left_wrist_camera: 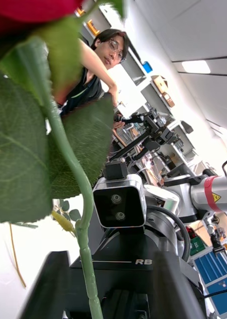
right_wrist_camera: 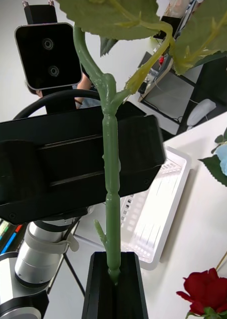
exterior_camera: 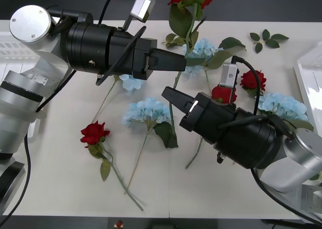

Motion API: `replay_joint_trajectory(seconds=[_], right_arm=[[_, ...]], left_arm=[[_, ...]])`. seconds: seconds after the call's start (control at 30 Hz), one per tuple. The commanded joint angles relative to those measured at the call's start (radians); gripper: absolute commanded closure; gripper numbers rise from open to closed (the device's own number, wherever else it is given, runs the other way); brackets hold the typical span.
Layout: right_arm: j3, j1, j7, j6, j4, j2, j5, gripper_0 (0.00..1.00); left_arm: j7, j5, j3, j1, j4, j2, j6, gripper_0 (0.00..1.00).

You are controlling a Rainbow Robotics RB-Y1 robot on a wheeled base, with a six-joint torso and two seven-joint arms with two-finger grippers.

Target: Put the red flowers into the right box and the blue flowers into the left box

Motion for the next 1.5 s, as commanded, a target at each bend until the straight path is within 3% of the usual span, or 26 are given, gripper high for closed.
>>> replay_joint_trajectory(seconds=[0.03,0.4,0.67,0.87,1.2,1.5], right_arm=[[-0.001,-0.007,0.012,-0.001,-0.032,-0.002,-0.005,1.0],[-0.003,-0.009,0.012,-0.014,-0.032,-0.056,-0.024,1.0],[-0.015,-0.03,0.007,-0.103,-0.032,-0.283,-0.128,1.0],[-0.032,-0.033,-0.138,-0.166,-0.02,-0.489,-0.127,1.0],[-0.036,-0.032,-0.176,-0.138,0.173,-0.763,-0.12,1.0],[-0.035,-0.013,-0.176,0.084,0.465,-0.911,-0.061,1.0]], left_arm=[[-0.027,0.016,0.021,-0.032,-0.017,-0.002,-0.006,0.0],[-0.027,0.016,0.021,-0.032,-0.017,-0.002,-0.006,0.0],[-0.027,-0.07,0.077,-0.001,-0.016,0.035,-0.057,0.0],[-0.014,-0.199,0.116,-0.003,-0.017,0.102,-0.057,0.0],[0.096,-0.287,0.116,0.035,-0.017,0.305,-0.095,0.0],[0.279,-0.494,0.115,0.046,-0.016,0.398,-0.092,0.0]])
